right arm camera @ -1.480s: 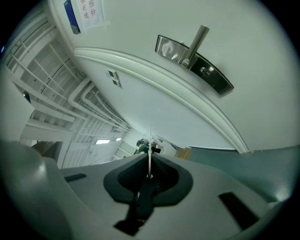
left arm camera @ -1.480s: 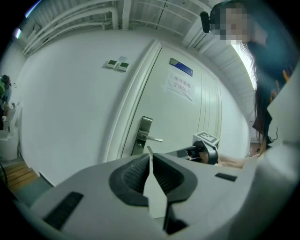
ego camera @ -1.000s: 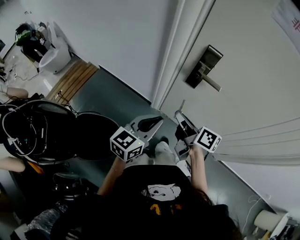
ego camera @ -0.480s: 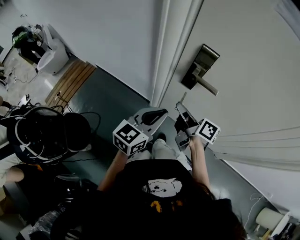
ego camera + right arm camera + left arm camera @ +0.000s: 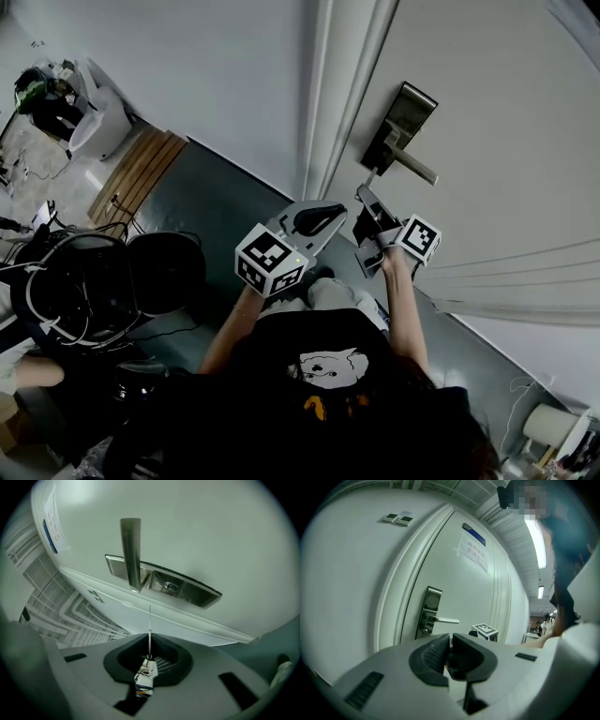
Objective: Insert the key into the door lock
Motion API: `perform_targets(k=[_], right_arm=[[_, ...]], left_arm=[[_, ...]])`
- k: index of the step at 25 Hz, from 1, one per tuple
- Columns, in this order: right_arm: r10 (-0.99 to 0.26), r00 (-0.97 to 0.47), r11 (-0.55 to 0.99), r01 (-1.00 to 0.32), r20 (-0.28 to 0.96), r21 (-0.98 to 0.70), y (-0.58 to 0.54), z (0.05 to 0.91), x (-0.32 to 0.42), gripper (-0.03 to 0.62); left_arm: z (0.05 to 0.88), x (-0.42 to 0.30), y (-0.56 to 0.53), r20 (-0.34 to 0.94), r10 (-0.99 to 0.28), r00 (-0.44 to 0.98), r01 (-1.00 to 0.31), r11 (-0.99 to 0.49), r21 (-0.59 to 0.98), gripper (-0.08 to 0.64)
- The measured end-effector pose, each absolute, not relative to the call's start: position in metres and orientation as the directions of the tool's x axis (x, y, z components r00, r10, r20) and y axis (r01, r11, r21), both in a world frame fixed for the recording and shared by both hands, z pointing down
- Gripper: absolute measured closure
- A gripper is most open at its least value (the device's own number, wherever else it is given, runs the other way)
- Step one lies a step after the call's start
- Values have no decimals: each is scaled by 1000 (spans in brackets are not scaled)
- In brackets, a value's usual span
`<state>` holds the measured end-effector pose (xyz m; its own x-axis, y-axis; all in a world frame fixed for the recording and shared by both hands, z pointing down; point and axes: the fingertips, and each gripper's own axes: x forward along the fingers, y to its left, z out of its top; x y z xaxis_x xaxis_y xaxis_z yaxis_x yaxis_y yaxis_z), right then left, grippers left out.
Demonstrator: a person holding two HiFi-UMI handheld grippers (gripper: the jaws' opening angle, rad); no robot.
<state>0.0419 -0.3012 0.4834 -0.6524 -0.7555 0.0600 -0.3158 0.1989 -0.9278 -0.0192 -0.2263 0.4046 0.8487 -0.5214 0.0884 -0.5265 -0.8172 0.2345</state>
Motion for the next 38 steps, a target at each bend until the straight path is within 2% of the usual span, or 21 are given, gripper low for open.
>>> perform_targets(k=[9,17,38], right_arm=[[-791,-611,174,-248,15,-953,-330,493,53,569],[-785,-618,175,-136,-55,-975,-351,494,64,569],[-778,-617,171,-19,-123,-985,-367,490,68,571]], left_arm=[[425,-17,-241,82,-498,864,-503,-840,202,534],[430,-7,-248,87,-481,872,-488,-852,190,534],[430,-6,-252,90,-490,867,-498,-850,171,534]])
